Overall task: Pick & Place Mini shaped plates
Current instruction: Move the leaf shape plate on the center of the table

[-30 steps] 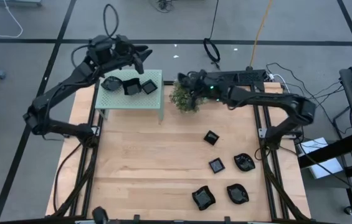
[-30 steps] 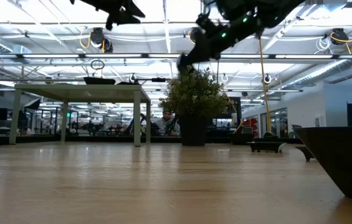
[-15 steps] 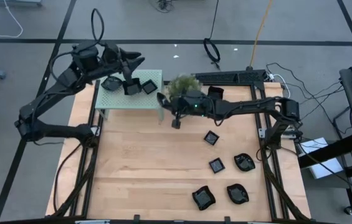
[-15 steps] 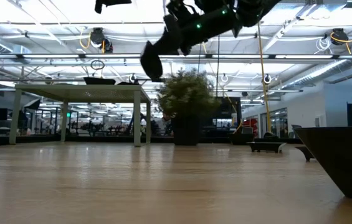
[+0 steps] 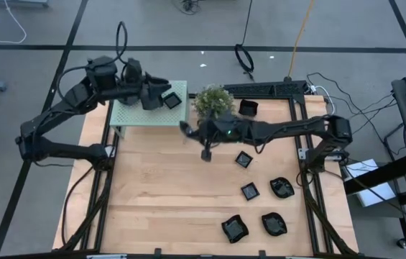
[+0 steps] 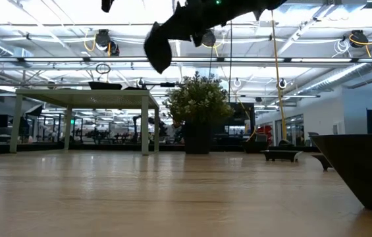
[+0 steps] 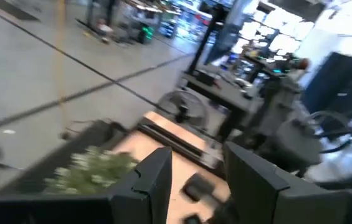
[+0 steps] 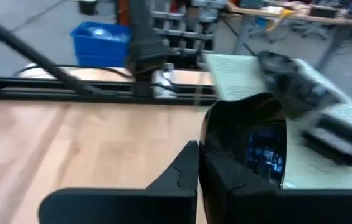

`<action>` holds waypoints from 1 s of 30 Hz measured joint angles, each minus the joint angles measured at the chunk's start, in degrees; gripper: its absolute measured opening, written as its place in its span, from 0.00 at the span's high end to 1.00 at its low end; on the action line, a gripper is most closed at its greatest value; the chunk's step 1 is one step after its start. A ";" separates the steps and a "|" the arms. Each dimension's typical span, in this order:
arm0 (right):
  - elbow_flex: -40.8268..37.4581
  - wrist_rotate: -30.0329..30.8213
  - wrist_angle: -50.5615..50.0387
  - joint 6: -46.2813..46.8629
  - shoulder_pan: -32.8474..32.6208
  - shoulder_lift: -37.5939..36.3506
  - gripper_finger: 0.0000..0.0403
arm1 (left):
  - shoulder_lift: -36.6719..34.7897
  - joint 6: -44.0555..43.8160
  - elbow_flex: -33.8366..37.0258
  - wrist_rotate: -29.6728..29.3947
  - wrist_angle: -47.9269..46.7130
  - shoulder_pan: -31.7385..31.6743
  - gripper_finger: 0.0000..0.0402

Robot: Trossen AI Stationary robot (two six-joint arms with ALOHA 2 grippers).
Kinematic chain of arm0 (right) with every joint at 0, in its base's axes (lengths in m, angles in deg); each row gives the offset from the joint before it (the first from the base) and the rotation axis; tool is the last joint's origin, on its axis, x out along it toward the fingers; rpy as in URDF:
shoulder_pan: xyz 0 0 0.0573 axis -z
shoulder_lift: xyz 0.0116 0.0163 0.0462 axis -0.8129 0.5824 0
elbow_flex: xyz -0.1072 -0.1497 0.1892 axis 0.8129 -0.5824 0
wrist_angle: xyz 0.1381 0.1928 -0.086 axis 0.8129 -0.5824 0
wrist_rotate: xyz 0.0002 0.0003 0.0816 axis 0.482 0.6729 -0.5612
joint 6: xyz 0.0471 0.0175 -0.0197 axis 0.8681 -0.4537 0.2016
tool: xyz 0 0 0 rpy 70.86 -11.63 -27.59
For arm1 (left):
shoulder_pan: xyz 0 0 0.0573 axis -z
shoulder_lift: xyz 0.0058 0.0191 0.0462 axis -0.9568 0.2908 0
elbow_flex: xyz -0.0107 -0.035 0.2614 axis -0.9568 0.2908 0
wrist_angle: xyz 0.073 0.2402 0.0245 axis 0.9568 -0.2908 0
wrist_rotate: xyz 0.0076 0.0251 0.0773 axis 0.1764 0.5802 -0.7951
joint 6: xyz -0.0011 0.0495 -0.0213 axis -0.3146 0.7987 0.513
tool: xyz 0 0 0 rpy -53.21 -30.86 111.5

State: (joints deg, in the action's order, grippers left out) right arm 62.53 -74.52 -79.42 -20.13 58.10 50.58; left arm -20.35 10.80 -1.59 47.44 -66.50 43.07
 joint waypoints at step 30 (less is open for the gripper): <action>-0.11 4.58 3.96 -11.10 -7.00 19.13 1.00 | 0.04 -5.31 0.00 8.75 -4.57 17.53 0.63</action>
State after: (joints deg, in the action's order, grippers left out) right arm 62.42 -69.95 -75.46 -31.23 51.09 69.72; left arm -20.31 5.48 -1.59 56.19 -71.06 60.60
